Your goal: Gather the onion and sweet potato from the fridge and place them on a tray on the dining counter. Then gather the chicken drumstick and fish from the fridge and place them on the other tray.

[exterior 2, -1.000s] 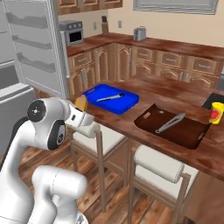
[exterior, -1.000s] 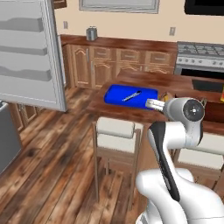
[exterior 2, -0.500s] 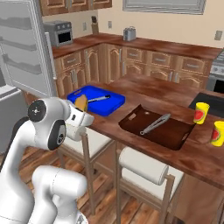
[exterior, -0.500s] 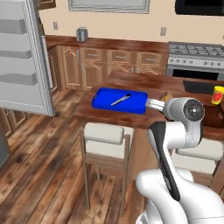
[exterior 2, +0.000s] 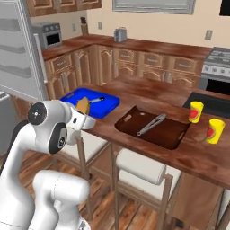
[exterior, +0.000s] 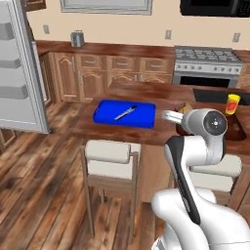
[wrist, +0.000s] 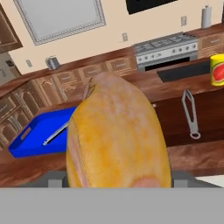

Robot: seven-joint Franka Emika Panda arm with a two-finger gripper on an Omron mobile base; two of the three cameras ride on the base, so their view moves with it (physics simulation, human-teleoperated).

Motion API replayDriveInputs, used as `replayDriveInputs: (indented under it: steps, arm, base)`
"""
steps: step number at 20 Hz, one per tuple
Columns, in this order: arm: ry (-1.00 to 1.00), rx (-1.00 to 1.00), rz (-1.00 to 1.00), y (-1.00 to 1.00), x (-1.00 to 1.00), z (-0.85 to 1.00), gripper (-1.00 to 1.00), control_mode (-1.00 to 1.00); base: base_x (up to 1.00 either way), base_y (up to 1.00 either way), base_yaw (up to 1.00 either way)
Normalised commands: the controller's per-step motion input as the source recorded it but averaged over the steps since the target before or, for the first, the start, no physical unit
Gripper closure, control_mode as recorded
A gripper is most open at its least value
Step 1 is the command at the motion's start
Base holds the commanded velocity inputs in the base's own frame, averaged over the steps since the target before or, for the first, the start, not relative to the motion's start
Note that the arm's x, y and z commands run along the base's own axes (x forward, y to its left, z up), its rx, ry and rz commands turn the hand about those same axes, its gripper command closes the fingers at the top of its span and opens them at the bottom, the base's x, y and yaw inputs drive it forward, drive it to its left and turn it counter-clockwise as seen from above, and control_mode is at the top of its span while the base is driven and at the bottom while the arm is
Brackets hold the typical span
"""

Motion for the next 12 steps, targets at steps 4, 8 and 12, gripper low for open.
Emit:
replayDriveInputs:
  steps: [4,8,12]
  arm:
    - [0.00,0.00,0.00,0.00,0.00,0.00,1.00,1.00]
    - [0.00,0.00,0.00,0.00,0.00,0.00,1.00,1.00]
    - [0.00,0.00,0.00,0.00,0.00,0.00,1.00,1.00]
  base:
    - [0.01,-0.23,-0.24]
    - [0.09,-0.20,-0.23]
    - [0.23,-0.18,-0.14]
